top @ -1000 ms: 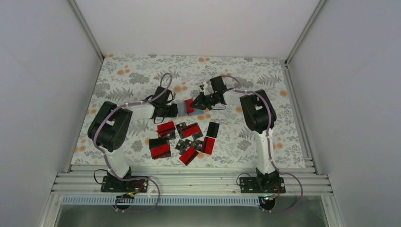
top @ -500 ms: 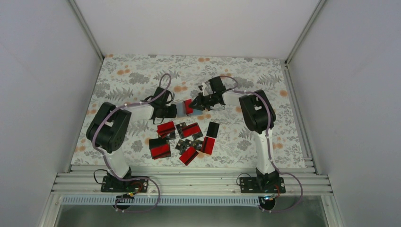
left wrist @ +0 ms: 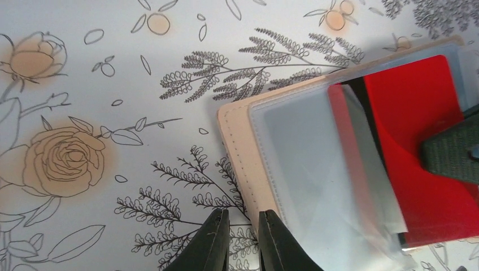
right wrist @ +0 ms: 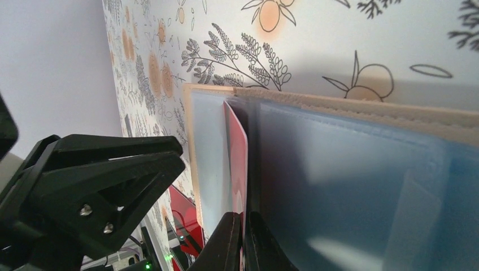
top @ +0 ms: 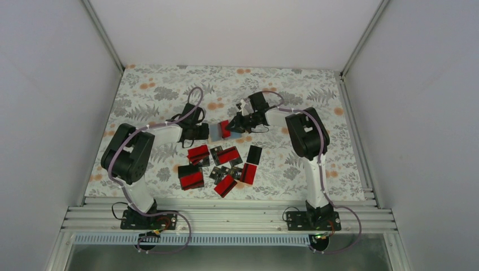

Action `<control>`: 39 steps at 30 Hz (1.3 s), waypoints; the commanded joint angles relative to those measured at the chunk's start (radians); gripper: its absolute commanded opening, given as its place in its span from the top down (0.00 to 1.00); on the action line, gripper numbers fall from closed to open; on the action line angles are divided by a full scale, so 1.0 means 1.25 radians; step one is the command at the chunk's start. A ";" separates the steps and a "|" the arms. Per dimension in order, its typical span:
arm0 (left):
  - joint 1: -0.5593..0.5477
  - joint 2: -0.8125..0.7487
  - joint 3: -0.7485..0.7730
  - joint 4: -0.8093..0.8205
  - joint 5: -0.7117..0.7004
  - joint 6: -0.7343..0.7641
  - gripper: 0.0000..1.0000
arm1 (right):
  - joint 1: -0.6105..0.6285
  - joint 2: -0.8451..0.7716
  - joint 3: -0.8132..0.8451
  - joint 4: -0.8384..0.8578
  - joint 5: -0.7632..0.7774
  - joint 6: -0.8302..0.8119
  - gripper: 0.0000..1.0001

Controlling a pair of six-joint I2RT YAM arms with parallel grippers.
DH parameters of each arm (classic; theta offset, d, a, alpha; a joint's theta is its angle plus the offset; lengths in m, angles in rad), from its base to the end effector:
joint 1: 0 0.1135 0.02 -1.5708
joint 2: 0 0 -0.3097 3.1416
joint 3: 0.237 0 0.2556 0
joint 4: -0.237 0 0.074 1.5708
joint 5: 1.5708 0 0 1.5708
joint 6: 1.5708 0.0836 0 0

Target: Put the credit cards into the card holder

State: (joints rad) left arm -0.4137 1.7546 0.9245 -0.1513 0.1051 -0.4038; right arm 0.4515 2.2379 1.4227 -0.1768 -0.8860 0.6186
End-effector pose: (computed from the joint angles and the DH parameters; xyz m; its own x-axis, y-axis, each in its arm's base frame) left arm 0.3407 -0.1591 0.1445 -0.8780 -0.0413 -0.4769 0.1177 0.9471 -0.2986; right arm 0.4172 0.2743 0.1109 -0.9948 -0.0747 -0.0697 -0.0986 0.5249 0.8454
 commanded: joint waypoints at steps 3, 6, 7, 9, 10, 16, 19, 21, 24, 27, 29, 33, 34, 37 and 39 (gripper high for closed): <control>0.005 0.037 -0.004 0.021 -0.005 0.010 0.87 | 0.009 -0.028 -0.025 -0.066 0.040 -0.018 0.96; 0.005 0.043 -0.003 0.018 -0.010 0.008 0.88 | 0.009 -0.037 -0.030 -0.073 0.042 -0.022 0.96; 0.005 0.044 -0.004 0.019 -0.009 0.008 0.88 | 0.009 -0.039 -0.035 -0.074 0.043 -0.023 0.96; 0.005 0.044 -0.006 0.022 -0.008 0.008 0.88 | 0.009 -0.041 -0.037 -0.073 0.042 -0.023 0.96; 0.005 0.045 -0.007 0.024 -0.005 0.008 0.88 | 0.009 -0.039 -0.038 -0.072 0.040 -0.021 0.96; 0.005 0.046 -0.009 0.028 0.006 0.011 0.89 | 0.009 -0.014 -0.023 -0.050 0.014 -0.008 0.96; 0.005 0.047 -0.010 0.027 0.008 0.015 0.89 | 0.010 0.001 -0.006 -0.049 0.003 -0.004 0.96; 0.005 0.048 -0.009 0.027 0.011 0.017 0.90 | 0.011 0.009 0.003 -0.048 -0.002 -0.003 0.96; 0.005 0.049 -0.012 0.029 0.017 0.017 0.92 | 0.015 0.017 0.014 -0.047 -0.008 0.001 0.96; 0.005 0.049 -0.014 0.032 0.019 0.017 0.93 | 0.020 0.025 0.021 -0.048 -0.012 0.001 0.96; 0.004 0.051 -0.013 0.033 0.021 0.018 0.93 | 0.021 0.030 0.022 -0.044 -0.014 0.006 0.96; 0.005 0.053 -0.013 0.033 0.026 0.019 0.93 | 0.024 0.034 0.024 -0.026 -0.015 0.020 0.96; 0.005 0.054 -0.013 0.034 0.026 0.019 0.93 | 0.025 0.037 0.027 -0.023 -0.015 0.023 0.96; 0.005 0.053 -0.014 0.031 0.026 0.018 0.93 | 0.028 0.042 0.036 -0.017 -0.018 0.032 0.96; 0.005 0.053 -0.015 0.033 0.028 0.017 0.93 | 0.032 0.046 0.041 -0.015 -0.021 0.037 0.96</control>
State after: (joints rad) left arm -0.4103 1.7962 0.9245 -0.1089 0.1242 -0.3992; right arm 0.4652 2.2543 1.4471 -0.1978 -0.9245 0.6399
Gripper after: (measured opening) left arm 0.070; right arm 0.044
